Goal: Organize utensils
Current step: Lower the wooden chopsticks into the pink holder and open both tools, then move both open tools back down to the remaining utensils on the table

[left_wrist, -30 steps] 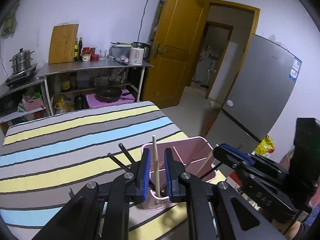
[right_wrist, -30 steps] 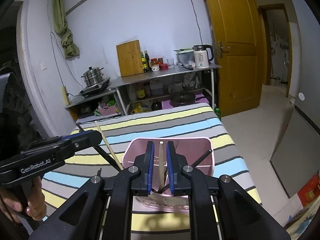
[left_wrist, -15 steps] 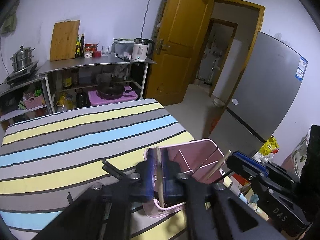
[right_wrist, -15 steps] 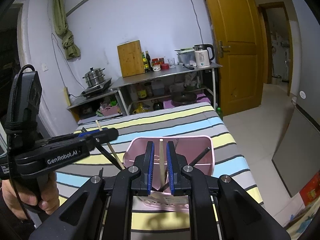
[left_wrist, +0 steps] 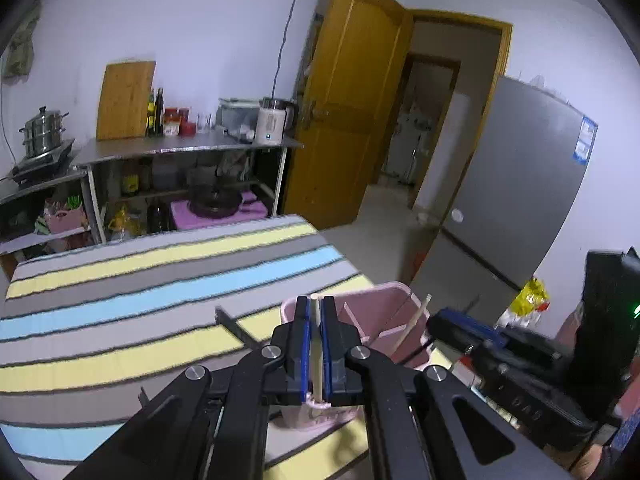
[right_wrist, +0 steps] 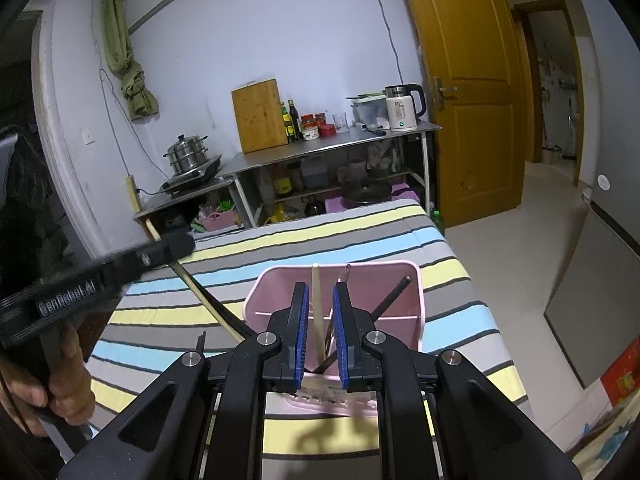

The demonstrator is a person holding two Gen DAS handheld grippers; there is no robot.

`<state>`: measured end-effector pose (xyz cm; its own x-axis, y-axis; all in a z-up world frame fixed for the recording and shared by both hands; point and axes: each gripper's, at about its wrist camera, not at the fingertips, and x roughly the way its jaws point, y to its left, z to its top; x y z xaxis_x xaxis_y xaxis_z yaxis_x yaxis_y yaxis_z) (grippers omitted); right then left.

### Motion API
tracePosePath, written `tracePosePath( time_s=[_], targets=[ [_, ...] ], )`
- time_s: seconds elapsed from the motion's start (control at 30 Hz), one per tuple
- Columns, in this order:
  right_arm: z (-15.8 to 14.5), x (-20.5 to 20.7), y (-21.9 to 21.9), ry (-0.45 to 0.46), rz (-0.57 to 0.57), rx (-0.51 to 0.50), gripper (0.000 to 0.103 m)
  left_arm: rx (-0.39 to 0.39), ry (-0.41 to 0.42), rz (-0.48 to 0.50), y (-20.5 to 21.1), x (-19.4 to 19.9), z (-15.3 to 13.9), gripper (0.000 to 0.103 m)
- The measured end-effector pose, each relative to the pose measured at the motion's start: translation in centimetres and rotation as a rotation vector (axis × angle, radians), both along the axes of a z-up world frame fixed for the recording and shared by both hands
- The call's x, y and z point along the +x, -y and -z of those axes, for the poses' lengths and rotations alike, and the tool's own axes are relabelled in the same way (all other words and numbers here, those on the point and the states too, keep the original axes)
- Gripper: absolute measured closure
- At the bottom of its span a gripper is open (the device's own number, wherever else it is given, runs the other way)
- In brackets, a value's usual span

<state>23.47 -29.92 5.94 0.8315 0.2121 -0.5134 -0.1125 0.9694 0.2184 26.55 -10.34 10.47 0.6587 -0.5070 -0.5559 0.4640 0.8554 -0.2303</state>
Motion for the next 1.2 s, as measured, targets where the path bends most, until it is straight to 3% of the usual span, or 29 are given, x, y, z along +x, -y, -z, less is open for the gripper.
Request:
tracePosePath(
  time_s=[0.17, 0.33, 0.6, 1.2],
  targets=[
    [-0.2, -0.7, -0.1, 0.007, 0.0, -0.008, 0.091, 0.009, -0.023, -0.006, -0.2, -0.3, 0.5, 0.097],
    [-0.9, -1.4, -0.1, 0.026, 0.002, -0.016, 0.091, -0.018, 0.006, -0.024, -1.6, -1.2, -0.8, 0.087],
    [-1.5, -3.6, -0.6, 0.054, -0.016, -0.005, 0.09, -0.054, 0.031, -0.071, -4.8, -4.4, -1.9, 0.087],
    [0.7, -8.2, -4.4, 0.03, -0.108, -0.029, 0.089, -0.022, -0.028, -0.18, -10.0, -12.5, 2.8, 0.087]
  ],
)
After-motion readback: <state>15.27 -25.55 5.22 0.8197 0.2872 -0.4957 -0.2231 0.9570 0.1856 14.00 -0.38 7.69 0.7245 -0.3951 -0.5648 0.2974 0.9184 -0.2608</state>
